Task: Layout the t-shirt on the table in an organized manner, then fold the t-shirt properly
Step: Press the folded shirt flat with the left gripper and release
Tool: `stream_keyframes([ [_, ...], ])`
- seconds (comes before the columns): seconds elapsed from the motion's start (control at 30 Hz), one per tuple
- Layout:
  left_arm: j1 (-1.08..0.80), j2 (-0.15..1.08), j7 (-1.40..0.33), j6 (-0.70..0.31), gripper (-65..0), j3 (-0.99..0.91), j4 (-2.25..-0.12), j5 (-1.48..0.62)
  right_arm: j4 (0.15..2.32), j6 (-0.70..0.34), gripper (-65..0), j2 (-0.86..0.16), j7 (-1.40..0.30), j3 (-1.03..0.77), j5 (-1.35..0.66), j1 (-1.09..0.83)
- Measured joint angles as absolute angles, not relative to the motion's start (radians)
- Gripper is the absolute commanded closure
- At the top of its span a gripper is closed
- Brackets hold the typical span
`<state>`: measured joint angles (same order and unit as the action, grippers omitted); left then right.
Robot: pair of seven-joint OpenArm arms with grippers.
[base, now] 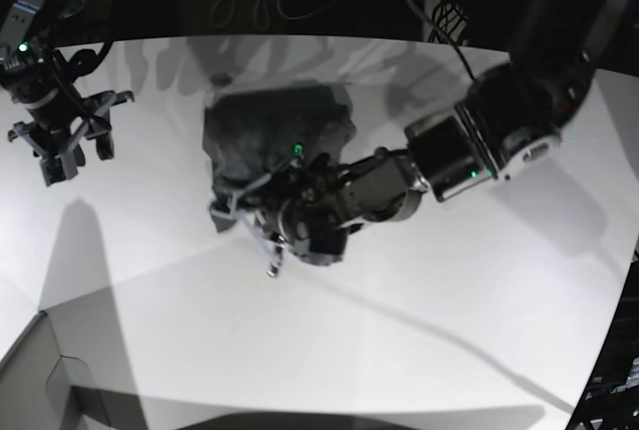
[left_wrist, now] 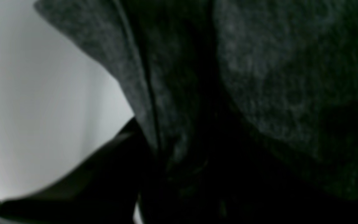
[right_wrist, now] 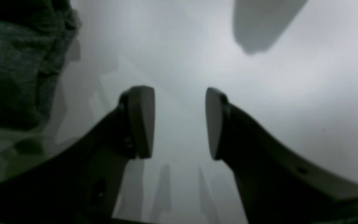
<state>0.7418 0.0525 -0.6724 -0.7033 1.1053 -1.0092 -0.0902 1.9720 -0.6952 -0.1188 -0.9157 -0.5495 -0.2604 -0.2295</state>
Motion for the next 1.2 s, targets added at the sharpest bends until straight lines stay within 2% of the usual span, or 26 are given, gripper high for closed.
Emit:
stream_keyframes([
  [0.07, 0.735, 0.04, -0.709, -0.707, -0.8, 1.042, -1.0, -0.041, 1.972, -0.695, -27.0, -0.118, -0.916, -0.55, -0.26, -0.228],
  [0.13, 0.741, 0.033, -0.717, -0.704, -4.4, 1.018, -1.0, -0.001, 1.972, -0.695, -27.0, -0.118, -0.916, -0.55, -0.26, -0.228],
  [0.2, 0.745, 0.03, -0.73, -0.703, -12.2, 1.015, -1.002, 0.027, 1.972, -0.695, -27.0, -0.118, -0.916, -0.55, -0.26, -0.228],
  [0.37, 0.74, 0.03, -0.731, -0.703, -36.7, 1.016, -1.001, 0.041, 1.972, -0.695, -27.0, -0.118, -0.916, -0.549, -0.26, -0.228],
  [0.47, 0.741, 0.033, -0.73, -0.703, -43.4, 1.016, -1.001, 0.044, 1.972, -0.695, -27.0, -0.118, -0.916, -0.549, -0.26, -0.228],
  [0.6, 0.743, 0.035, -0.729, -0.703, -45.5, 1.009, -1.002, 0.043, 1.972, -0.695, -27.0, -0.118, -0.916, -0.549, -0.26, -0.228],
  [0.83, 0.746, 0.036, -0.734, -0.703, -45.7, 0.789, -1.018, 0.051, 1.972, -0.695, -27.0, -0.118, -0.916, -0.549, -0.26, -0.228],
  [1.1, 0.737, 0.08, -0.761, -0.707, -45.7, 0.736, -1.189, 0.034, 1.972, -0.695, -27.0, -0.118, -0.916, -0.549, -0.262, -0.228],
  [1.2, 0.714, 0.131, -0.847, -0.709, -45.7, 0.592, -1.262, 0.035, 1.972, -0.695, -26.9, -0.118, -0.916, -0.549, -0.26, -0.228],
])
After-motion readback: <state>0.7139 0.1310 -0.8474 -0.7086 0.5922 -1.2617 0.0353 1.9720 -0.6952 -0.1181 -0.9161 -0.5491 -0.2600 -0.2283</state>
